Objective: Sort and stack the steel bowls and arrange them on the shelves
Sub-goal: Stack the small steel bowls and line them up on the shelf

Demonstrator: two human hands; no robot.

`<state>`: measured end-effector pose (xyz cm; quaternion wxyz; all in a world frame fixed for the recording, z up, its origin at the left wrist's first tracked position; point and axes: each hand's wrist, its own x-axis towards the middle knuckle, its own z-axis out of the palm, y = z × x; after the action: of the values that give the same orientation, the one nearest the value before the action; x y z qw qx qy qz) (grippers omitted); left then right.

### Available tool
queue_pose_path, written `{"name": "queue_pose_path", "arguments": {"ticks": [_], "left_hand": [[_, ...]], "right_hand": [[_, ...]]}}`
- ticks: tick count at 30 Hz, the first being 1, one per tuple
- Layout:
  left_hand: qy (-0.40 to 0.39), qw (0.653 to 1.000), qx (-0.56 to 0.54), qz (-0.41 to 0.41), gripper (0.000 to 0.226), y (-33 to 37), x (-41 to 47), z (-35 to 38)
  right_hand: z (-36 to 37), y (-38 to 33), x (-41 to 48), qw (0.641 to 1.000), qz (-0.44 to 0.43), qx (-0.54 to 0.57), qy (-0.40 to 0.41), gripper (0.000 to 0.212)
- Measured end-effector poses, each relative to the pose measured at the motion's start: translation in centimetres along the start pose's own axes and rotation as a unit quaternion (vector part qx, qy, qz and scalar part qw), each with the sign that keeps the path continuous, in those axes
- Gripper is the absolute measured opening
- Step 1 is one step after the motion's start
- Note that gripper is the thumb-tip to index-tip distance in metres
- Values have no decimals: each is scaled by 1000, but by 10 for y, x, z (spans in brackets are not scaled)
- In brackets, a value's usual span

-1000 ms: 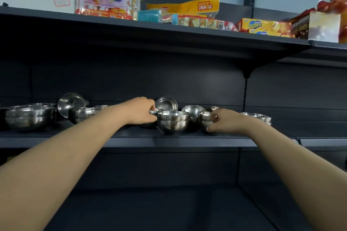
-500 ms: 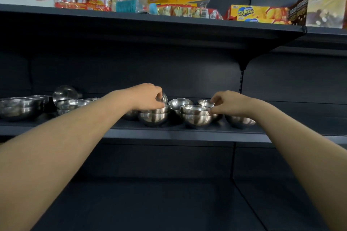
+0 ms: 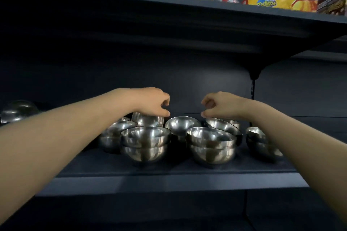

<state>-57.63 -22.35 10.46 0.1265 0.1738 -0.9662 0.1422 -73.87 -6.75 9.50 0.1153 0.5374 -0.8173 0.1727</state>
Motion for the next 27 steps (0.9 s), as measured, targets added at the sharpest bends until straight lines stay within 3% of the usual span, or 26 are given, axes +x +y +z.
{"name": "queue_pose_path", "arguments": {"ticks": [12, 17, 22, 27], "left_hand": [[-71, 994, 32, 74, 57, -38, 92, 49], [-103, 990, -56, 84, 65, -43, 92, 66], [-132, 979, -110, 110, 57, -45, 97, 82], [-163, 975, -104, 112, 94, -42, 98, 86]], "right_hand": [[41, 23, 92, 991, -20, -33, -129, 66], [52, 30, 99, 985, -44, -26, -163, 72], [57, 34, 102, 979, -66, -41, -188, 82], [60, 38, 104, 974, -66, -39, -212, 94]]}}
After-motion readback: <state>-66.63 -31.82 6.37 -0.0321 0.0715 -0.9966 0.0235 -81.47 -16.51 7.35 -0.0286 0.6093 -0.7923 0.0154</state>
